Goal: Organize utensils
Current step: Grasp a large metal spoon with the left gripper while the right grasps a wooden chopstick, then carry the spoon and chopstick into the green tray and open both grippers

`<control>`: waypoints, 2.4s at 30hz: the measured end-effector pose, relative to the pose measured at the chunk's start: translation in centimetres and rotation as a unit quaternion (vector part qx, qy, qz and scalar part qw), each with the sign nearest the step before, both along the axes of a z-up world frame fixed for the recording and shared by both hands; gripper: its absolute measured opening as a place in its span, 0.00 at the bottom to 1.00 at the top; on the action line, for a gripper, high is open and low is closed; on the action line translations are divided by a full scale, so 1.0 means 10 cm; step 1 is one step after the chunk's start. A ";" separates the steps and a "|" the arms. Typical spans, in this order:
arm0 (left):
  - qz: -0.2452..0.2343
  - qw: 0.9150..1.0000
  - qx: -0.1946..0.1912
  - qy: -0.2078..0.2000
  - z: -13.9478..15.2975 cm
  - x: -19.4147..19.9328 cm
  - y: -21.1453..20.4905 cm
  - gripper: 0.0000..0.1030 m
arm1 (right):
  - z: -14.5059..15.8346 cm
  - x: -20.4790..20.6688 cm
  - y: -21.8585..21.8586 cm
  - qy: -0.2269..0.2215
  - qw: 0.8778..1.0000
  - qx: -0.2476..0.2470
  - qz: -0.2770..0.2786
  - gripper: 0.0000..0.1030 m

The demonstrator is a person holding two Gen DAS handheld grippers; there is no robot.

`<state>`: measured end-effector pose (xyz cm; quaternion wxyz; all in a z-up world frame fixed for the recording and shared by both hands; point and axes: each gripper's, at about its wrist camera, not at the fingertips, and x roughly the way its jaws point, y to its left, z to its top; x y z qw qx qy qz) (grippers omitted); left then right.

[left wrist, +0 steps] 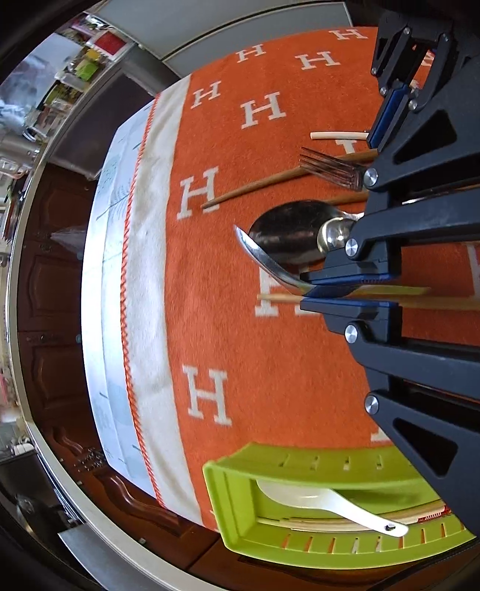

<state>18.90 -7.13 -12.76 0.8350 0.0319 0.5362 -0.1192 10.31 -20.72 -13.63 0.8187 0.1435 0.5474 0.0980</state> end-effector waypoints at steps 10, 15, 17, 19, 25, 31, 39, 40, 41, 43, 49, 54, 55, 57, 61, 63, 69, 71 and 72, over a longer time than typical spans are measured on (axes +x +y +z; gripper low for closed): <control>0.004 1.000 -0.011 -0.010 0.08 -0.05 0.05 0.01 | 0.02 0.01 0.19 -0.019 0.998 -0.057 0.015 0.09; 0.018 0.999 -0.039 0.004 0.06 0.01 0.15 0.11 | 0.01 0.01 0.14 -0.009 0.999 -0.037 -0.002 0.08; 0.022 0.998 -0.051 0.003 0.05 0.05 0.19 0.28 | 0.00 -0.01 0.11 -0.008 0.999 -0.031 -0.004 0.08; 0.024 0.998 -0.058 0.003 0.03 0.11 0.21 0.30 | 0.00 -0.03 0.10 -0.010 1.000 -0.028 -0.004 0.08; 0.027 0.999 -0.020 -0.016 -0.09 0.32 0.17 0.30 | 0.00 -0.07 0.07 -0.014 1.000 -0.020 -0.004 0.08; 0.028 0.999 0.011 -0.035 -0.17 0.45 0.12 0.30 | -0.01 -0.08 0.03 -0.016 1.000 -0.007 -0.004 0.08; -0.008 0.999 0.024 -0.041 -0.16 0.47 -0.05 0.32 | -0.02 -0.11 -0.02 -0.019 1.000 0.001 -0.002 0.08; -0.012 0.999 0.025 -0.042 -0.16 0.46 -0.07 0.32 | -0.02 -0.10 -0.02 -0.019 1.000 0.003 -0.002 0.08; -0.015 0.999 0.027 -0.044 -0.16 0.46 -0.07 0.32 | -0.02 -0.11 -0.03 -0.019 1.000 0.006 -0.002 0.08; -0.015 0.998 0.027 -0.045 -0.16 0.45 -0.07 0.28 | -0.03 -0.10 -0.05 -0.019 1.000 0.010 -0.002 0.08; -0.021 0.997 0.019 -0.070 -0.05 0.35 -0.08 0.02 | -0.03 -0.10 -0.06 -0.021 1.000 0.013 -0.003 0.08; -0.032 0.997 -0.004 -0.070 0.06 0.25 -0.06 0.01 | -0.04 -0.09 -0.10 -0.024 0.999 0.024 -0.017 0.07; -0.032 0.997 -0.009 -0.071 0.10 0.21 -0.04 0.01 | -0.04 -0.09 -0.11 -0.023 0.999 0.027 -0.021 0.07; -0.031 0.997 -0.018 -0.074 0.17 0.15 0.01 0.01 | -0.03 -0.10 -0.14 -0.018 0.999 0.029 -0.033 0.07; -0.032 0.995 -0.040 -0.087 0.43 -0.06 0.18 0.01 | 0.05 -0.17 -0.18 -0.022 0.998 0.031 -0.055 0.07; -0.032 0.994 -0.044 -0.098 0.61 -0.22 0.30 0.01 | 0.16 -0.23 -0.19 -0.033 0.997 0.030 -0.068 0.07; -0.016 0.992 -0.017 -0.124 1.08 -0.67 0.80 0.01 | 0.53 -0.37 -0.05 -0.063 0.994 0.048 -0.074 0.06; -0.006 0.991 -0.006 -0.130 1.18 -0.80 1.01 0.02 | 0.70 -0.40 0.07 -0.073 0.993 0.063 -0.064 0.07; -0.002 0.991 0.003 -0.135 1.22 -0.84 1.09 0.02 | 0.76 -0.40 0.15 -0.076 0.993 0.070 -0.058 0.07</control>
